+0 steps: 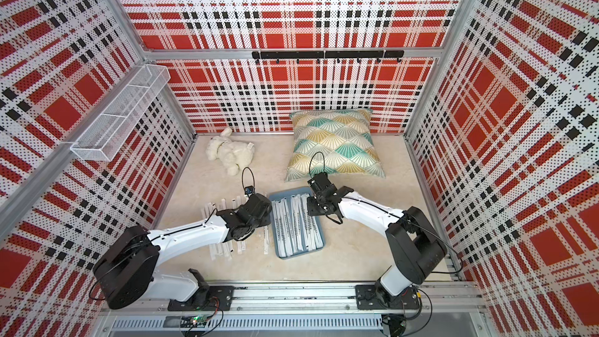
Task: Put the straws into the storage box
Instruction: Pick up the straw from the center of the board.
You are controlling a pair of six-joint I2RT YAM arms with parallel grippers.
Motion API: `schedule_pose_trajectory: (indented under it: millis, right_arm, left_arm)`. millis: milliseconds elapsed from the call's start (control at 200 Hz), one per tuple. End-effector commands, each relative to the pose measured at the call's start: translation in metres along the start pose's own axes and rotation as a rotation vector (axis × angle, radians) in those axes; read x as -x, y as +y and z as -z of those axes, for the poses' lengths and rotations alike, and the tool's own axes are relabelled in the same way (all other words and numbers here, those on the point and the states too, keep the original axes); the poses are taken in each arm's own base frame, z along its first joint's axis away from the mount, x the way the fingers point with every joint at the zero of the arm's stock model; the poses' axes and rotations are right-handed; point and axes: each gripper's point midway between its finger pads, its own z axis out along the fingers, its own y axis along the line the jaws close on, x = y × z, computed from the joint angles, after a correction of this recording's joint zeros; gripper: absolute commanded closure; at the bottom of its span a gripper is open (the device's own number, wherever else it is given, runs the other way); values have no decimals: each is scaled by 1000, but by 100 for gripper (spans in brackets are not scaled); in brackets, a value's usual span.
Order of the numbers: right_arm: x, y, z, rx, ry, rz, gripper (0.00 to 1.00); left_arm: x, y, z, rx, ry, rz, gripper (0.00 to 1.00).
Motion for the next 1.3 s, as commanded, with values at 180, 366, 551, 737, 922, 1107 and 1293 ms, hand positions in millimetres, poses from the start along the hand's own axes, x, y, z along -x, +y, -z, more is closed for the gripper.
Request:
schedule_pose_trajectory:
  millis: [180,366,551,737,922,1107,1293]
  right_arm:
    - [6,2,5,-13,-16,10,62]
    - [5,2,3,-11,-11,11,62]
    - [5,1,1,-14,-10,13,62]
    - [5,2,-1,-10,-9,11,62]
    - [6,2,-1,-8,-13,10,62]
    - [6,3,-2,-4,-13,9,62]
    - [6,4,-3,-2,-11,10,62]
  left_arm:
    - [-12,16,-28,60,59,-63,67]
    - [-11,17,-31,63,59,-60,68]
    - [-7,14,-27,47,47,-54,68]
    - [-11,15,-33,55,59,-65,68]
    - [-20,18,-40,62,86,-80,68]
    - [-17,19,-37,63,76,-84,66]
    - [-18,21,-39,66,86,-94,61]
